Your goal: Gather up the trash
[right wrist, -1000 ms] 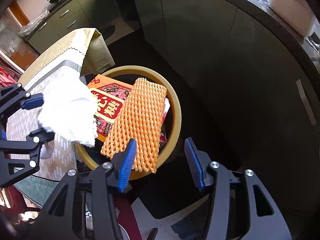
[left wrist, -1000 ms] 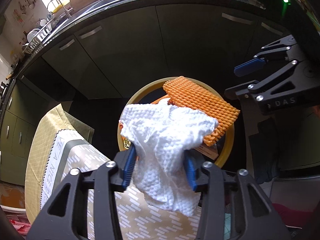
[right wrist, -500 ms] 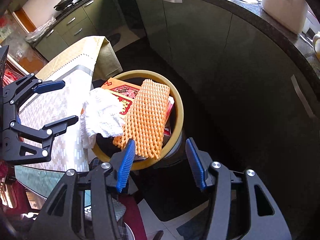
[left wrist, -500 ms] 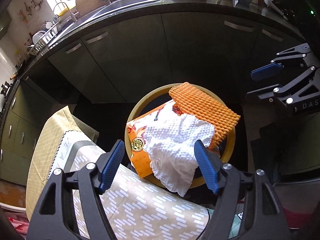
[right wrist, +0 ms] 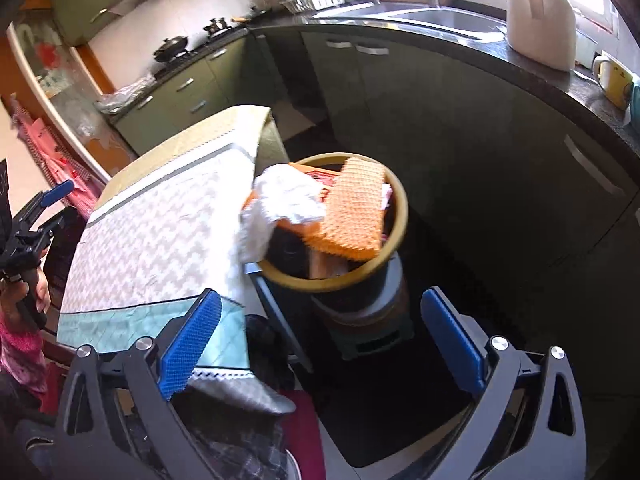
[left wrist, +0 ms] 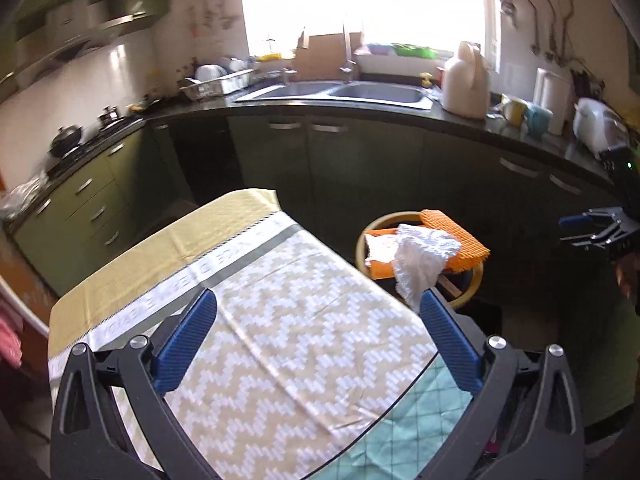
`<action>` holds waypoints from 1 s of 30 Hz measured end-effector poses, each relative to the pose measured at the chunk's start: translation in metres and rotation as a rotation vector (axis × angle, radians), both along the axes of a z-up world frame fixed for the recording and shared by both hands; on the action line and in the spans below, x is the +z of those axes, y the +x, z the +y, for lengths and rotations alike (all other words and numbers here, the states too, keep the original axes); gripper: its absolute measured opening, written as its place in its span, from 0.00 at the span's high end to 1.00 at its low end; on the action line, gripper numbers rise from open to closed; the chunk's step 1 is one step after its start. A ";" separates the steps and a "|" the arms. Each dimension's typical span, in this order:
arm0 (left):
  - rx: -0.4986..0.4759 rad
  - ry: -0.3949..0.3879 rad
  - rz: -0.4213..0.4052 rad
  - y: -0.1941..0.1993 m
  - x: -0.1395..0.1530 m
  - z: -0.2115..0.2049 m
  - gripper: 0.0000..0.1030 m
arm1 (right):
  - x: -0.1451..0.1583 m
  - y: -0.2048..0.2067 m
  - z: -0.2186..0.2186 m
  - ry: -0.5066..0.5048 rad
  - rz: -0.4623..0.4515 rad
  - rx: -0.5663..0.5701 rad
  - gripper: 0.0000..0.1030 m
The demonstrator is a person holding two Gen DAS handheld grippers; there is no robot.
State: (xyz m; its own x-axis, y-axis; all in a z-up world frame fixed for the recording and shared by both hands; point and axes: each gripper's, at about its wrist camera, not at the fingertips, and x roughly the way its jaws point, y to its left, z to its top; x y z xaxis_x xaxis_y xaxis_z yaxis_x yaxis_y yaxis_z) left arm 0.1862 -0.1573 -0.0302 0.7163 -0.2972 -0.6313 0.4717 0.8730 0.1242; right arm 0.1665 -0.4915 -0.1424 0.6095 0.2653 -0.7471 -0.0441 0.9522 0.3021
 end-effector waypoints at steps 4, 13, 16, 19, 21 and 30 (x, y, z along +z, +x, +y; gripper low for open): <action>0.190 -0.067 -0.024 -0.034 0.002 0.068 0.06 | 0.002 -0.019 0.034 -0.047 -0.060 0.020 0.04; 0.426 -0.086 -0.018 -0.092 -0.018 0.146 0.06 | -0.005 -0.060 0.090 -0.064 -0.131 0.059 0.04; 0.456 -0.075 -0.029 -0.105 -0.021 0.155 0.06 | 0.002 -0.077 0.100 -0.054 -0.173 0.055 0.04; 0.466 -0.093 -0.030 -0.116 -0.018 0.163 0.06 | 0.012 -0.094 0.105 -0.042 -0.229 0.038 0.04; 0.485 -0.099 -0.030 -0.123 -0.014 0.164 0.06 | 0.019 -0.105 0.110 -0.061 -0.263 0.014 0.04; 0.528 -0.139 -0.076 -0.156 0.003 0.171 0.06 | 0.054 -0.144 0.155 -0.158 -0.398 -0.002 0.04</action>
State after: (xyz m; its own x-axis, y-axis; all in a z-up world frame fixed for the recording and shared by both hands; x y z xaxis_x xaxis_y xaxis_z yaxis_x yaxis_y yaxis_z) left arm 0.0304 0.0136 -0.0269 0.8328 0.0380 -0.5523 -0.0408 0.9991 0.0072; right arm 0.0225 -0.3370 -0.0884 0.8591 0.1645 -0.4847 -0.1256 0.9858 0.1119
